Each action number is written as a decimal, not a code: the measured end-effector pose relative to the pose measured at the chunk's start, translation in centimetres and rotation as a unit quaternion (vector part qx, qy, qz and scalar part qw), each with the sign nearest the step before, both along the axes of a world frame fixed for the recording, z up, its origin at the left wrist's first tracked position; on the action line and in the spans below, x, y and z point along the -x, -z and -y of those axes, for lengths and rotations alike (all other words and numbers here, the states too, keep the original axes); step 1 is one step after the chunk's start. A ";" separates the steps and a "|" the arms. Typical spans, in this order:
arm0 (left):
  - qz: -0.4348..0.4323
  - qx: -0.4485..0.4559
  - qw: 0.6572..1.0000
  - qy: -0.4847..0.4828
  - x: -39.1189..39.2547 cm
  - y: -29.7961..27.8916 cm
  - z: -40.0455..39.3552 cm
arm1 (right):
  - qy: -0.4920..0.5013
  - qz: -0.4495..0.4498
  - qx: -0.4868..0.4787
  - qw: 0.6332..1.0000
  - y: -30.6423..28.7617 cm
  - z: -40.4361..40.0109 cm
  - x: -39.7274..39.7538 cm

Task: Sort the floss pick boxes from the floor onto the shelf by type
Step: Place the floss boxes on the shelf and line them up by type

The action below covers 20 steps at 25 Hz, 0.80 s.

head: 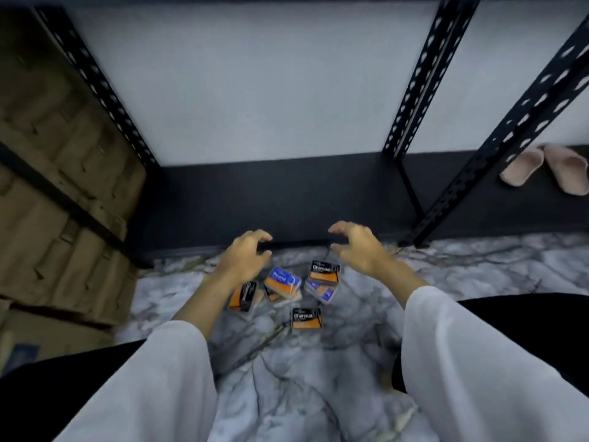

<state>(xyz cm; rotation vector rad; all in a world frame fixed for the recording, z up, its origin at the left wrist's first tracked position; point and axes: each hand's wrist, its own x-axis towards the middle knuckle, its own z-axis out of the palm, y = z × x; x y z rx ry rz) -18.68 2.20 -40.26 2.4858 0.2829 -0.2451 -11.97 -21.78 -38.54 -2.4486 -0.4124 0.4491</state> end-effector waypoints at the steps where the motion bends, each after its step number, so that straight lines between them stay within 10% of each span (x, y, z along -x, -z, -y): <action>1: -0.017 0.009 1.000 -0.003 0.2 2.3 0.0 | 0.002 -0.014 0.015 1.000 2.3 0.2 0.1; 14: -0.110 -0.047 0.980 -0.157 2.1 18.3 -2.7 | -0.019 -0.042 0.138 0.989 18.0 -0.9 -2.2; 20: -0.059 -0.104 0.993 0.022 -0.4 19.2 -1.2 | -0.047 -0.055 0.172 0.982 20.0 -1.7 -2.9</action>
